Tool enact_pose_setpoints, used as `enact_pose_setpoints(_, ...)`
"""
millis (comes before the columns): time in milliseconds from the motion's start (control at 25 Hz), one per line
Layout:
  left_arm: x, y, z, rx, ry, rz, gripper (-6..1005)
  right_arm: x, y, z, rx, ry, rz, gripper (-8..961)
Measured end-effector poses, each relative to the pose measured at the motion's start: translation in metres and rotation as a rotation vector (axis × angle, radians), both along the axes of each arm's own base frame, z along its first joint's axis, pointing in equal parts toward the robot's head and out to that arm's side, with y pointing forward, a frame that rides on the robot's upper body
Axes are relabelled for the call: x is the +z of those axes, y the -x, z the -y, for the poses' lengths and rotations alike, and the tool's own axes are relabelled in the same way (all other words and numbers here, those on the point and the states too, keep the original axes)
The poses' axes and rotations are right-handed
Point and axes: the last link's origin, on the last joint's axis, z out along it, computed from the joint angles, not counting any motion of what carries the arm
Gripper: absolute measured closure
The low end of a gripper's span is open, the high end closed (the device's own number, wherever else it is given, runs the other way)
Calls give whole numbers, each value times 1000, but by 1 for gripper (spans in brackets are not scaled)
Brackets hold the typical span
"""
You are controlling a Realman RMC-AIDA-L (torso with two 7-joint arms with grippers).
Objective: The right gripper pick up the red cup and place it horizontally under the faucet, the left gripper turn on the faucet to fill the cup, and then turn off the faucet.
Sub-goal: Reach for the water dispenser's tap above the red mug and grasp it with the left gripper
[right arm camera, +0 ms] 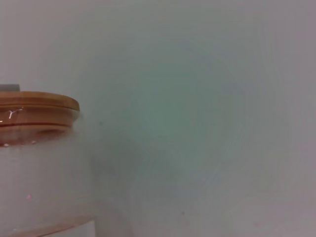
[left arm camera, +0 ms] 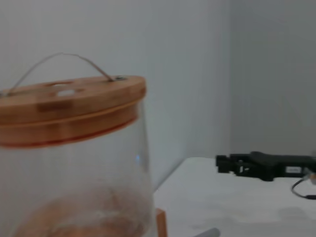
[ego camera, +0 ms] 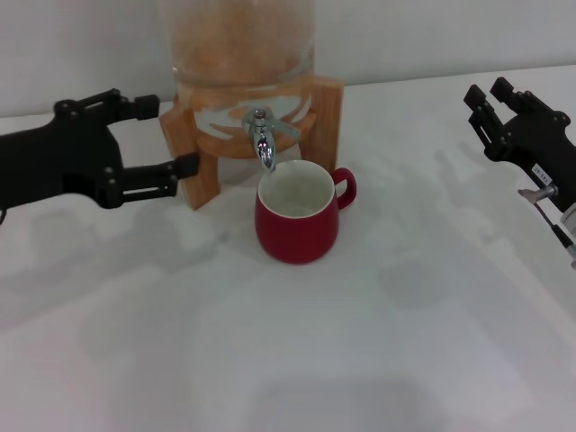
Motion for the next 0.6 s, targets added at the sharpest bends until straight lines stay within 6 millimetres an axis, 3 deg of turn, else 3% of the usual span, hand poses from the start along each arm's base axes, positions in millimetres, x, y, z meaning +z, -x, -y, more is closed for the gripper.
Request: enact_pose_setpoints(600, 1, -37, -19, -61, 172, -31, 137, -3, 1, 3, 7, 12, -1, 571)
